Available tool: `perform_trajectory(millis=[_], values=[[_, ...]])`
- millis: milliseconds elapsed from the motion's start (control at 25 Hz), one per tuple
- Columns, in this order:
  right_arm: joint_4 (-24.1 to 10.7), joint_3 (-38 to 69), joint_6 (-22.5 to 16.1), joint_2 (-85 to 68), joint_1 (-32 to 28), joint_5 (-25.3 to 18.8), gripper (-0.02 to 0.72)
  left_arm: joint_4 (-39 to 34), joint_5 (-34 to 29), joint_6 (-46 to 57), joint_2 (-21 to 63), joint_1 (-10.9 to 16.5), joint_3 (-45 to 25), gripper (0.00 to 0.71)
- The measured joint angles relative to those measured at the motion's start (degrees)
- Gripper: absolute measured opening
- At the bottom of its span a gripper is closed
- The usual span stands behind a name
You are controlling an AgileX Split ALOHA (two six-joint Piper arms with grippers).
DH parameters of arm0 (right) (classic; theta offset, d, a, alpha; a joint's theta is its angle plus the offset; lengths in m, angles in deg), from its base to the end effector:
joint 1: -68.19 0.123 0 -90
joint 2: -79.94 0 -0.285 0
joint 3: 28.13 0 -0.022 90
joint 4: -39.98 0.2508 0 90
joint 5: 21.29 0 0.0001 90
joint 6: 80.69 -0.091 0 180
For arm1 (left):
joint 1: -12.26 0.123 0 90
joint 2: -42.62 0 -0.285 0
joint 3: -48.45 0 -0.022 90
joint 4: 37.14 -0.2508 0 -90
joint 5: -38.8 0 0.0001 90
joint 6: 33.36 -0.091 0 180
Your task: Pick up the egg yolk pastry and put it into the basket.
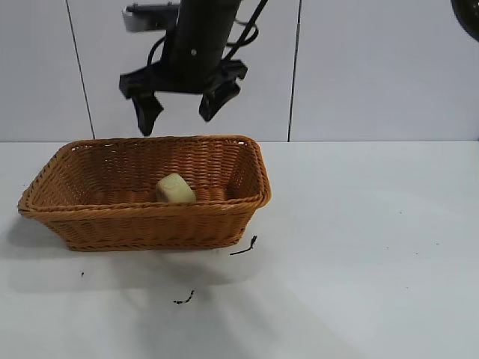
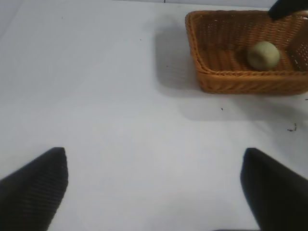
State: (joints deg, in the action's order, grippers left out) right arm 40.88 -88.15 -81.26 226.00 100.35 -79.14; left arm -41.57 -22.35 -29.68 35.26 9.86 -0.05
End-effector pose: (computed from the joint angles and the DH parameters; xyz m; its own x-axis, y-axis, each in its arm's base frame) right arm 0.4554 0.2878 0.2478 -0.6937 -0.4145 -0.5891 -0.5263 0.8500 0.0215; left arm -0.0063 0.0064 0.2773 -0.4520 -0.0079 -0.8920 -0.0306 0.9995 0.0067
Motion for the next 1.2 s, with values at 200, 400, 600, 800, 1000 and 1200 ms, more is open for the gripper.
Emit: perform_trajectory(millis=[200,400,600,800,1000,1200], values=[[0.1,-1.8,0.0,0.0,-8.3,-1.6,0.661,0.0,0.0,0.0,0.0,0.0,0.0,0.696],[-0.2,-1.8,0.0,0.2,-18.5,-2.8,0.661,0.0,0.0,0.0,0.0,0.0,0.0,0.696],[-0.4,-1.8,0.0,0.2,-26.4,-6.1,0.661,0.0,0.0,0.0,0.0,0.0,0.0,0.696],[-0.9,-1.8,1.2,0.2,-29.6,-11.1,0.661,0.0,0.0,0.0,0.0,0.0,0.0,0.696],[-0.9,-0.3,1.5,-1.1,-30.5,-11.5,0.661,0.0,0.0,0.0,0.0,0.0,0.0,0.696],[-0.9,8.9,1.8,-9.0,-31.7,-11.5,0.661,0.0,0.0,0.0,0.0,0.0,0.0,0.696]])
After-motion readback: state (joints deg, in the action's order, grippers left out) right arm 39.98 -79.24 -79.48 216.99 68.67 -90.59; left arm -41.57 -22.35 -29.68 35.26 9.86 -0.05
